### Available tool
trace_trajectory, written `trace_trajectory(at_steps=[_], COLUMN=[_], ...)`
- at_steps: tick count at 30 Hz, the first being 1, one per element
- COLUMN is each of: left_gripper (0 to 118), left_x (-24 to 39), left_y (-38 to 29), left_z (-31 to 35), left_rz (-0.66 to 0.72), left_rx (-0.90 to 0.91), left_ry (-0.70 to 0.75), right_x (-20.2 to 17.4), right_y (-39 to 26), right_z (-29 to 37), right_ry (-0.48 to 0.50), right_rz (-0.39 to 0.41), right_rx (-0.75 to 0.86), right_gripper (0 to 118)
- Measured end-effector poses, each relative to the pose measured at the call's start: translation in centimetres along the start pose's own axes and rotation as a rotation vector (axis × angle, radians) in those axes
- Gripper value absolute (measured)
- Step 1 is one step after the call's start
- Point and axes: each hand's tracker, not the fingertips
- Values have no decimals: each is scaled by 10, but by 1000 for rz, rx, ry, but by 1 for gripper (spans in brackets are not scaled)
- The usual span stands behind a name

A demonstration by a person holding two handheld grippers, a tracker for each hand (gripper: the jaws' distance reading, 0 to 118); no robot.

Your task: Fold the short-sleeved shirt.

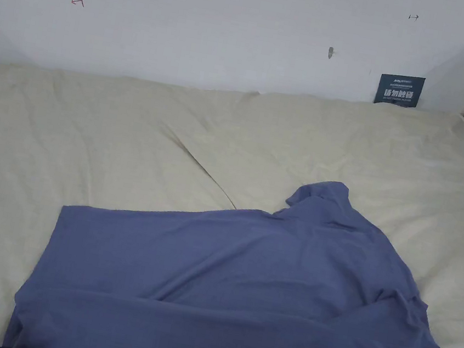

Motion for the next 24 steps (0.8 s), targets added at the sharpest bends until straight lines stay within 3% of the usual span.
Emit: trace_trajectory(at_steps=[1,2,3,4,8,10,11,13,14,15,17,24], left_gripper=[36,63,97,110,113,101,86,33,14,12,12,4], left_x=[-3,-4,-5,-6,-5,2,6,19,25,33,48,103], left_y=[2,3,5,7,23,38,44,61,70,80,100,158], left_z=[2,5,10,16,41,53,59,72,75,74,64,8], left_rz=[36,52,46,42,14,-2,-11,-7,-4,4,-27,-104], left_rx=[0,8,28,34,139,192,214,277,291,307,304,241], left_ry=[-13,-5,1,10,93,115,98,42,22,-5,-44,-55], right_x=[9,10,10,11,9,4,3,-1,-2,-4,-7,-17], right_y=[3,4,5,7,25,40,47,66,75,86,110,200], right_z=[-4,-3,2,11,43,59,64,71,73,72,61,3], right_ry=[-4,-1,-6,-3,-26,29,57,124,145,156,120,113], right_rz=[-12,-15,-21,-12,16,15,3,-24,-36,-49,-91,-73], right_rx=[-3,-1,12,46,117,175,196,237,255,275,296,226], right_gripper=[64,88,97,97,97,96,91,44,12,0,0,0])
